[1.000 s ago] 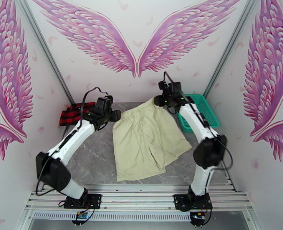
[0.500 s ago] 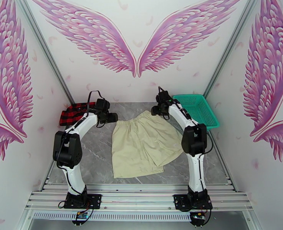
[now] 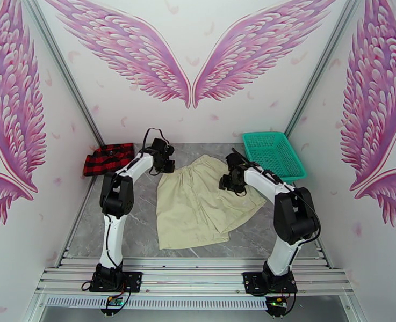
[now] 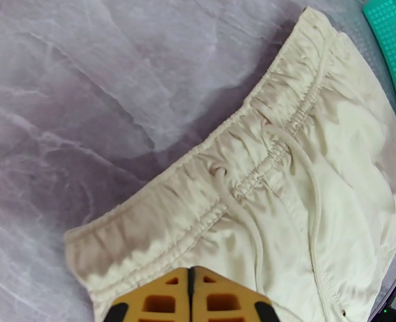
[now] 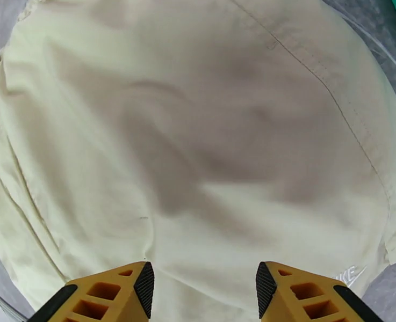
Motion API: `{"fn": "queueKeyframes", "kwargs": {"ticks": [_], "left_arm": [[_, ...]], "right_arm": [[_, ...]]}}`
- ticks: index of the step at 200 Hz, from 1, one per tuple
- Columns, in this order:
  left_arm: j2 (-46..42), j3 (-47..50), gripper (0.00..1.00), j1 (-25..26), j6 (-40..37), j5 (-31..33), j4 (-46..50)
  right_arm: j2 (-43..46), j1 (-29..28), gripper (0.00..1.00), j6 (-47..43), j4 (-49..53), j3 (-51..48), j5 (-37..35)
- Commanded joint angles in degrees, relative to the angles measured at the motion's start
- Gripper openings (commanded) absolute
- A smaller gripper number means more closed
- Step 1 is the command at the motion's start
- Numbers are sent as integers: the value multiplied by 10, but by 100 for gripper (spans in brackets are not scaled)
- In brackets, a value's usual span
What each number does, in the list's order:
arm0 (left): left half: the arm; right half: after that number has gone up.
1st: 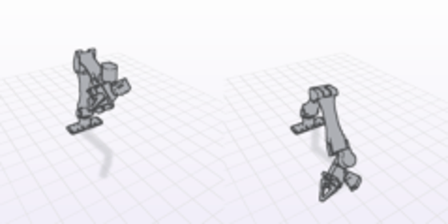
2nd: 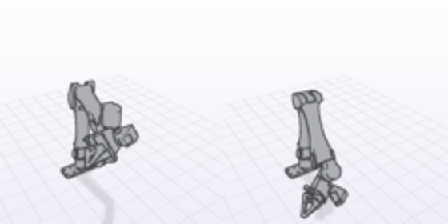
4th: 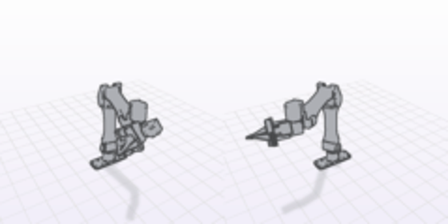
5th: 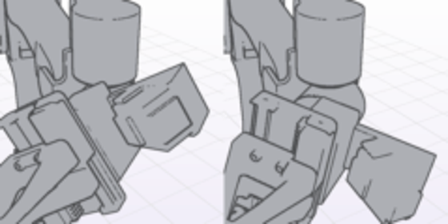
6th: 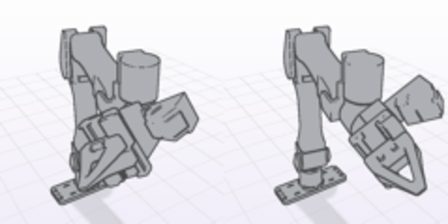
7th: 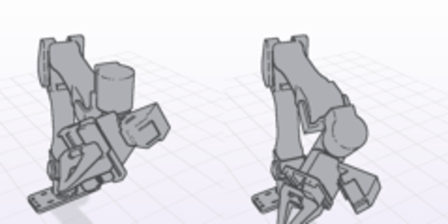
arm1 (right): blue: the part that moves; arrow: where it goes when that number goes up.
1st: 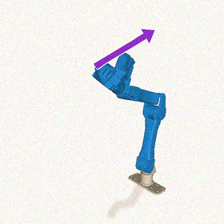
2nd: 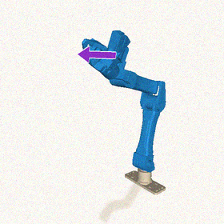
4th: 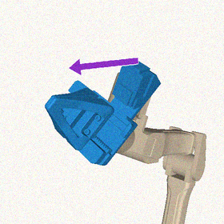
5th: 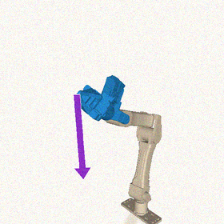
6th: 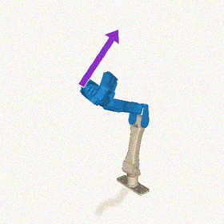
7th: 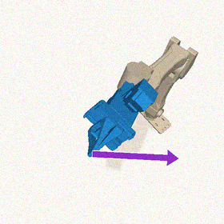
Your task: Fold and stack the mixed laundry pile
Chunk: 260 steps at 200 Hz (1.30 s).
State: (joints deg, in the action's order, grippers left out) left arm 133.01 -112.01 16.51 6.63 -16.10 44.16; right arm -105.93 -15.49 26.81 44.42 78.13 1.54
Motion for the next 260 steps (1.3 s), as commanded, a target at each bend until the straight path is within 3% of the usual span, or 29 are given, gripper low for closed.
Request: {"fn": "queueKeyframes", "kwargs": {"ticks": [1,80,114,150,188,219,233,260], "left_arm": [[17,-2,4,-13,-2,18,60],[-127,268,1,-93,38,6,24],[-235,425,0,-125,122,-7,-23],[-347,571,2,-103,223,-34,-83],[-452,658,3,-52,315,-51,-115],[-521,650,9,-21,324,-27,-66],[-542,626,12,-21,301,1,-32],[-513,543,13,-27,206,6,-7]], "right_arm": [[-52,8,56,23,5,33,-37],[-301,-15,55,14,92,332,-29],[-408,-33,59,0,138,507,-14],[-473,-41,63,-15,117,626,47],[-429,-45,65,-11,58,649,98],[-365,-46,66,-22,95,685,103],[-315,-46,65,-29,112,647,86],[-200,-47,63,-35,117,472,26]]}}
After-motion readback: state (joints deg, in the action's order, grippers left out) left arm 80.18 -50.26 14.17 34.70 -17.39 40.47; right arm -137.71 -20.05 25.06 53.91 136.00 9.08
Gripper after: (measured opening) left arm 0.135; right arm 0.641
